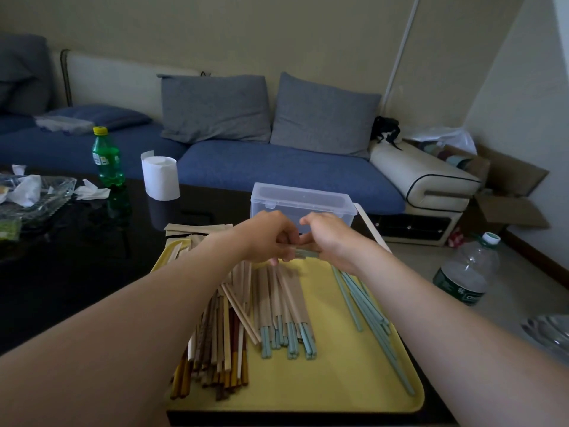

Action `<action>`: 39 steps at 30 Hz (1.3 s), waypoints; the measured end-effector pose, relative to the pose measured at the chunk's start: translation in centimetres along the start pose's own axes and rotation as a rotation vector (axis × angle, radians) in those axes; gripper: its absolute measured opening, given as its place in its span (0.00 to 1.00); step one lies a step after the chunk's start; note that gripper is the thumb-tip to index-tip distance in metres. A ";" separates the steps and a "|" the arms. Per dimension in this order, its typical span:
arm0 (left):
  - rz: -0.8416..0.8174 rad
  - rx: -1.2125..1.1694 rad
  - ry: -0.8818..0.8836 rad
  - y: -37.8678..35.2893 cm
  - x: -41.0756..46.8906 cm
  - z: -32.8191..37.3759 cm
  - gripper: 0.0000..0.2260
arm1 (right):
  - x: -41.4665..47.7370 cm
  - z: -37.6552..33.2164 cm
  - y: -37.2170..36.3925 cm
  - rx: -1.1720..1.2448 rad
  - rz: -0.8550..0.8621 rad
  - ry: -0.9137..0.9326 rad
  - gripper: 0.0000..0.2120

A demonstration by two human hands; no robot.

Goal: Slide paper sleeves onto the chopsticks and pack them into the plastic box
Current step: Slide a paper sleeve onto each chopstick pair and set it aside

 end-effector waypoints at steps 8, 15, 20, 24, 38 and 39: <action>-0.017 -0.028 0.038 0.0 -0.3 0.0 0.26 | -2.2 -1.2 -0.2 -0.430 -0.183 0.228 0.10; 0.205 0.319 0.175 1.6 -0.6 -0.9 0.27 | -1.7 0.1 0.1 -0.638 -0.208 0.028 0.09; 0.285 0.381 0.424 3.0 -1.9 -3.5 0.19 | -3.3 0.7 -1.2 -0.494 -0.532 -0.215 0.15; 0.244 0.430 0.517 3.5 -2.5 -5.2 0.13 | -2.3 0.4 -2.1 -0.626 -0.426 -0.213 0.13; 0.111 0.557 0.503 2.6 1.5 -8.4 0.14 | 2.0 -3.2 -4.6 -0.871 0.147 0.202 0.09; 0.100 0.566 0.496 2.4 1.7 -8.6 0.14 | 2.0 -3.4 -4.8 -0.861 0.162 0.219 0.08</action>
Point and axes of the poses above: each hand's wrist, its own x-axis towards the middle knuckle, its own y-axis out of the back of the hand, z = x × y, the point moved 6 cm from there along x, towards the middle knuckle
